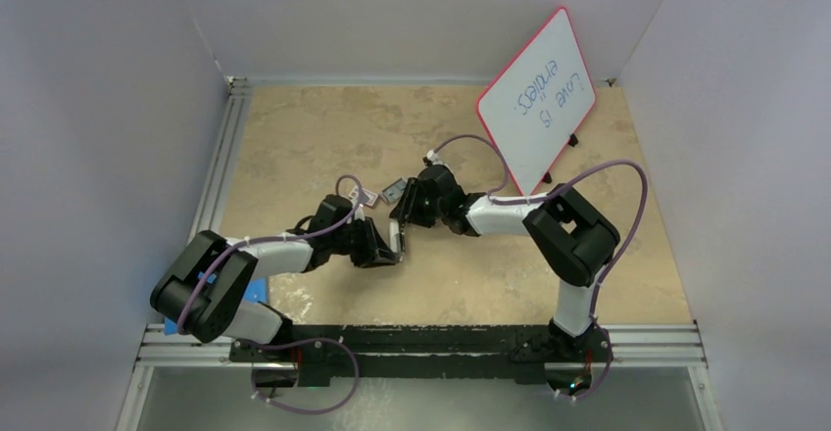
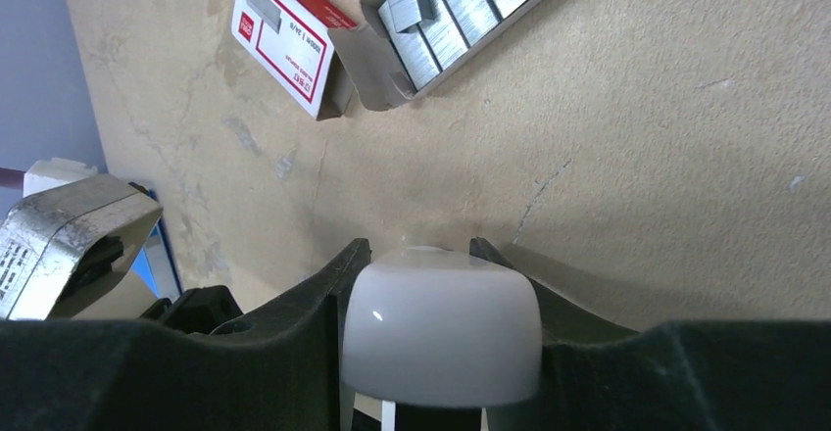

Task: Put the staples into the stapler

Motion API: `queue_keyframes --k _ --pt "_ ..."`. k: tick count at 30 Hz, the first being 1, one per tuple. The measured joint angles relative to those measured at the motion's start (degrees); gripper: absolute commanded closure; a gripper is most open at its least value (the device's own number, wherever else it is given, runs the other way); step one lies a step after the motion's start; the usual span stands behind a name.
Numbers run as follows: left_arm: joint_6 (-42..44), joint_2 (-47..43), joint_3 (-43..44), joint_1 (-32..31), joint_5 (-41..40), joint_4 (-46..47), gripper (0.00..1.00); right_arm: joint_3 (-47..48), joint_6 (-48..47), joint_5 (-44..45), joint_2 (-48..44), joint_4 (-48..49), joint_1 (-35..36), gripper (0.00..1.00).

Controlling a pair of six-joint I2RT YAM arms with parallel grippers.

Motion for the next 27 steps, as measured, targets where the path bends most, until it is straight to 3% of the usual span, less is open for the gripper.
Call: queue_keyframes --k 4,12,17,24,27 --pt "-0.7 0.76 -0.28 0.0 0.92 0.85 1.0 0.0 -0.26 -0.37 0.0 -0.79 0.0 0.69" --pt "-0.9 0.9 -0.2 0.0 0.37 -0.13 0.73 0.87 -1.51 0.81 0.0 -2.29 0.11 0.76" --pt "-0.11 -3.37 0.15 0.0 -3.1 -6.45 0.57 3.23 -4.31 4.76 0.0 -6.14 0.72 0.77" --pt "1.38 -12.44 3.78 0.0 -12.63 -18.03 0.52 8.61 -7.96 12.98 0.02 -14.12 2.84 0.77" --pt "1.9 -17.14 6.19 0.0 -18.38 -24.44 0.45 11.39 -8.55 16.37 0.22 -17.38 4.96 0.77"
